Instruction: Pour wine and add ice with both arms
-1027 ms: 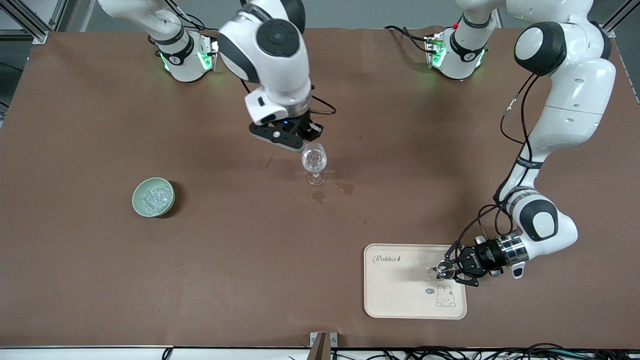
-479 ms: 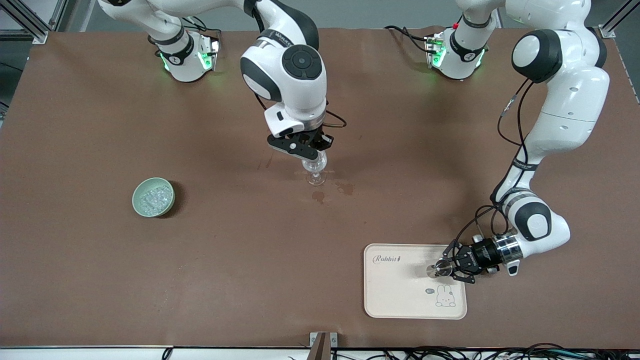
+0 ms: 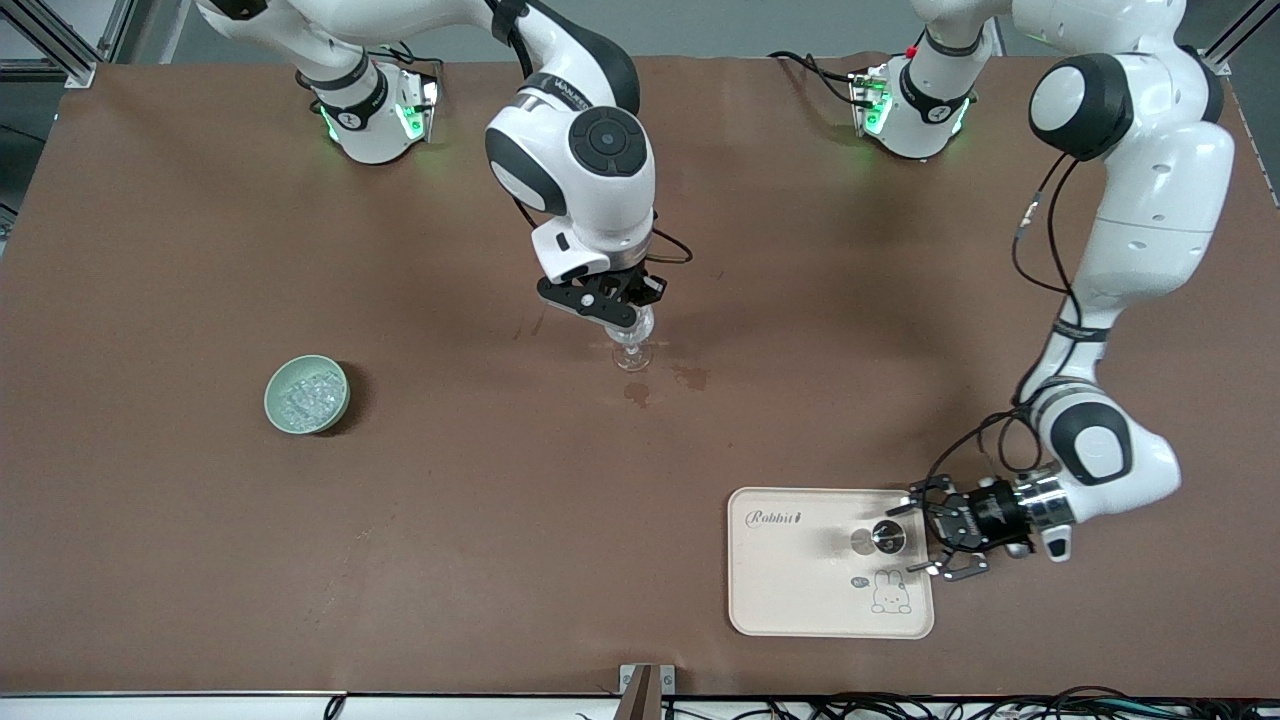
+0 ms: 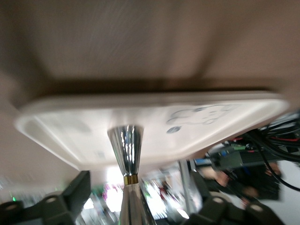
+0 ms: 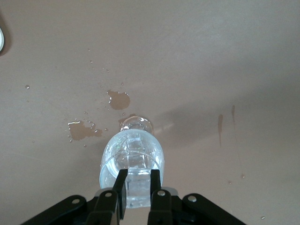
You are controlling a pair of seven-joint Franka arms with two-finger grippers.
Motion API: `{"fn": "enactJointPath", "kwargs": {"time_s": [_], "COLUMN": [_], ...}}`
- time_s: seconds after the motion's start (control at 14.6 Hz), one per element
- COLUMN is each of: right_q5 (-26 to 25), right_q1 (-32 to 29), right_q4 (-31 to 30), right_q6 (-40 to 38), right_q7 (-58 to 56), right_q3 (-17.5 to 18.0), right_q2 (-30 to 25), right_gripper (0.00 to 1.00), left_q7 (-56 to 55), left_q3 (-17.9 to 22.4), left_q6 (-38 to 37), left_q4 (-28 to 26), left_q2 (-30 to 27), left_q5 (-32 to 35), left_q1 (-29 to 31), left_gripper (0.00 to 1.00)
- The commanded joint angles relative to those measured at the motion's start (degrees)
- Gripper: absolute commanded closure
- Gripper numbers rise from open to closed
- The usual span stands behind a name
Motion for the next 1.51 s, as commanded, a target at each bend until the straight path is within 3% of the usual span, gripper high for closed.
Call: {"fn": "enactJointPath", "kwargs": {"time_s": [0.0, 0.21, 0.48, 0.62, 0.75, 0.89, 1.1, 1.44], "right_q5": [-0.97, -0.97, -0.97, -0.97, -0.97, -0.97, -0.8, -1.67], "right_q1": [0.92, 0.92, 0.92, 0.84, 0.75, 0.75, 0.14, -5.74], "right_q4": [1.2, 1.2, 1.2, 1.29, 1.38, 1.64, 3.12, 4.8], "right_q6": [-0.29, -0.29, -0.29, -0.29, -0.29, -0.29, -0.9, -2.31], "right_q7": [1.31, 1.31, 1.22, 1.22, 1.13, 1.22, 0.79, -1.31], "right_q3": [-0.03, -0.03, -0.03, -0.03, 0.06, 0.06, 0.06, -0.29], "right_q2": [1.03, 1.29, 1.47, 1.73, 1.73, 1.73, 1.38, -7.56], "right_gripper": [0.95, 0.92, 0.79, 0.67, 0.52, 0.38, 0.02, 0.0], "left_q7": [-0.14, 1.43, 8.64, 9.09, 12.14, 21.44, 30.16, 38.61], "left_q3": [0.26, -0.09, -2.03, -2.55, -4.92, -7.74, -7.74, -6.96], "left_q6": [-3.14, -6.77, -11.83, -18.51, -22.13, -25.38, -29.79, -34.7], "left_q4": [-1.68, -1.68, -2.29, -2.38, -2.38, -2.3, -2.21, -2.65], "left_q2": [-6.24, -12.21, -20.29, -26.96, -32.24, -37.17, -42.71, -46.58], "left_q5": [16.1, 38.33, 44.88, 57.5, 64.65, 65.47, 65.3, 62.07], "left_q1": [3.0, 3.45, 2.57, 0.56, -0.51, 0.11, 0.28, -0.15], "left_gripper": [0.0, 0.0, 0.0, 0.0, 0.0, 0.0, 0.0, 0.0]}}
